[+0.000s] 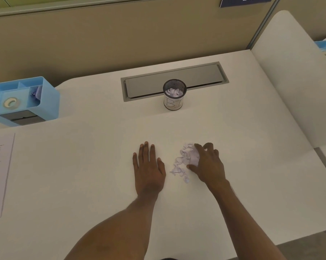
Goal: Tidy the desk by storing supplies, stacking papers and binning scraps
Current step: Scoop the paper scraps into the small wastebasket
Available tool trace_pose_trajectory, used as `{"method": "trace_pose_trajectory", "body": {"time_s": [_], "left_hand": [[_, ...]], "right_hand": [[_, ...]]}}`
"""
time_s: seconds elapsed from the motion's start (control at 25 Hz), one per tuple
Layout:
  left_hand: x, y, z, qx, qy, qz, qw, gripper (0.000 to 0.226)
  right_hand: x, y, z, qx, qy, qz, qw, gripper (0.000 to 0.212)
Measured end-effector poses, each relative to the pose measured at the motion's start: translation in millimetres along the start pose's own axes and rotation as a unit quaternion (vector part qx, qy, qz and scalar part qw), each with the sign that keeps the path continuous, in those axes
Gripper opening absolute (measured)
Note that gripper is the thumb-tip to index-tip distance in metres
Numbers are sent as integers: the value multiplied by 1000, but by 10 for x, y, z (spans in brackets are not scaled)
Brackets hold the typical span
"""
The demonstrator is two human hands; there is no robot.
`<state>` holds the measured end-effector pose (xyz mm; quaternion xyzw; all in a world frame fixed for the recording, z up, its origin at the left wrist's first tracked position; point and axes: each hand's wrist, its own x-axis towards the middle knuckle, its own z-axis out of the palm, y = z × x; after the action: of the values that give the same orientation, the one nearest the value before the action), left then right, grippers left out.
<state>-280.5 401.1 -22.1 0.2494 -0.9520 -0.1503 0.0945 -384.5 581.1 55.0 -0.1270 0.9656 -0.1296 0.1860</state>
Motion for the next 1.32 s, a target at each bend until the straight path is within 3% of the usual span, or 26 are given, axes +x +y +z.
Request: {"method": "trace_pose_trajectory", "body": {"time_s": [0.12,0.28,0.56,0.72,1.04,1.32], "left_hand": [[-2,-11,10,-5,6,4,1000,56],[1,-11,10,-4,8,3,1000,55],[4,-7,8,-6,3,0,1000,56],[3,-4,2,-7,-1,-1,1000,57],[1,-1,6,-2,-7,-1,1000,57],[12,5,-8,-9,-9,-5,1000,57]], "right_hand": [[42,-18,15,32,30,-3,999,45],[65,-31,8,4,39,0,999,45],[92,58,85,56,102,-16,993,11],[179,99,13,62,79,-14,995,10],[299,-29,-564,318,78,3,945,7],[1063,-712,-1352,355,145,-104,918,7]]}}
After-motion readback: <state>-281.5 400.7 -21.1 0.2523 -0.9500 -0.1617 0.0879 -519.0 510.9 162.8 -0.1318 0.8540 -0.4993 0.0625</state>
